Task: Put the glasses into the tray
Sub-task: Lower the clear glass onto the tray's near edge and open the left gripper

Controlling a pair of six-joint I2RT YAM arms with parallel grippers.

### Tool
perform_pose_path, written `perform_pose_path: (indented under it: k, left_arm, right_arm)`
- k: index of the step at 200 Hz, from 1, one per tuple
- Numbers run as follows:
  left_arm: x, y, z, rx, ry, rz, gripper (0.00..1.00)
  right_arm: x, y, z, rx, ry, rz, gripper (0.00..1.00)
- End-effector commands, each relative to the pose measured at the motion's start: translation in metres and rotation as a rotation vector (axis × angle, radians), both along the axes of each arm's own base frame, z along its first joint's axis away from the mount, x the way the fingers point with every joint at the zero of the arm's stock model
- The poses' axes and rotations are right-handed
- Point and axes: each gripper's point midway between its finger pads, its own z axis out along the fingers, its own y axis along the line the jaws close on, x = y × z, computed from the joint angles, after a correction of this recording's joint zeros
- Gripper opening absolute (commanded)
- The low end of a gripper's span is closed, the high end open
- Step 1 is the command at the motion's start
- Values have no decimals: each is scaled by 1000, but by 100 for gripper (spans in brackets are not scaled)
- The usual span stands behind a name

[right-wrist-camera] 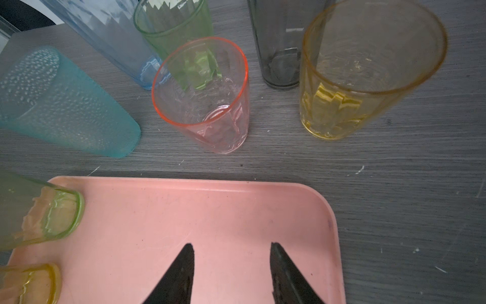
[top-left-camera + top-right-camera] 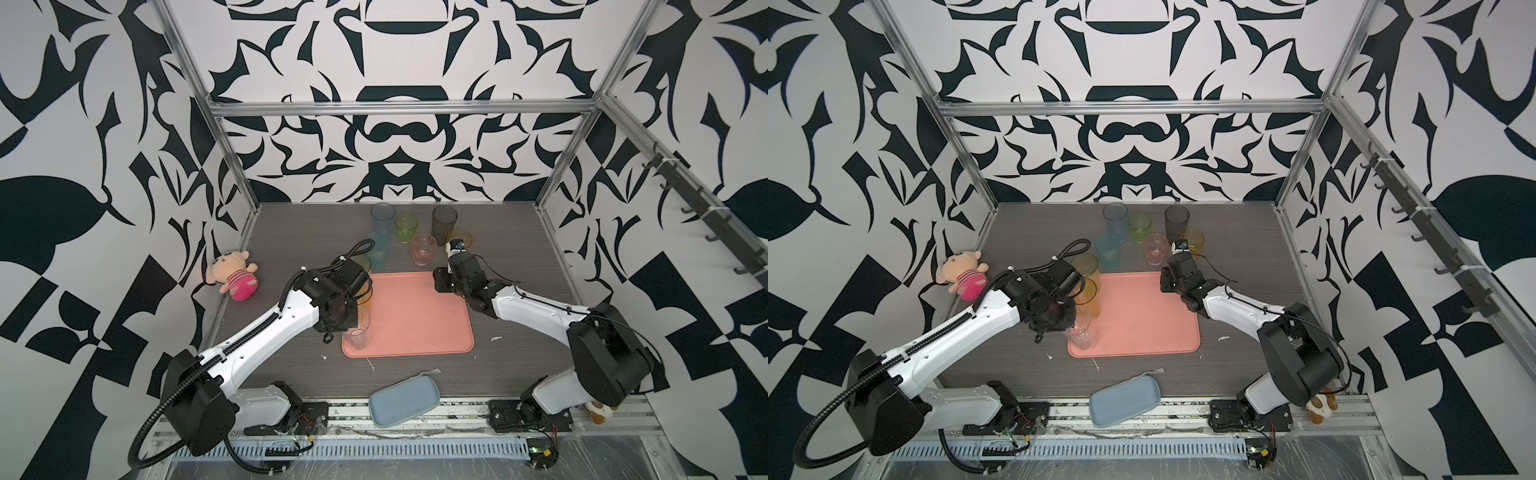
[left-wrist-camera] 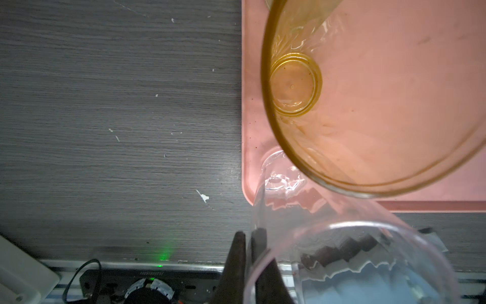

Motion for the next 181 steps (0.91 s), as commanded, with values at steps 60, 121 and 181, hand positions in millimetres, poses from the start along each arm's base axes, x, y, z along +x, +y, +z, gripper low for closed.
perform_pose_path:
  k: [60,121,181]
  left_arm:
    - [-2,-1,-1,10,-17,19,3]
    - [-4,-2,-7,52,-6,8,5]
    - [-3,-4,-9,83,4,-6,13]
  right_arm:
    - [11,4,23,25,-56,-11,50]
    - [11,4,23,22,-53,-10,50]
    - [11,3,22,18,-49,-14,50]
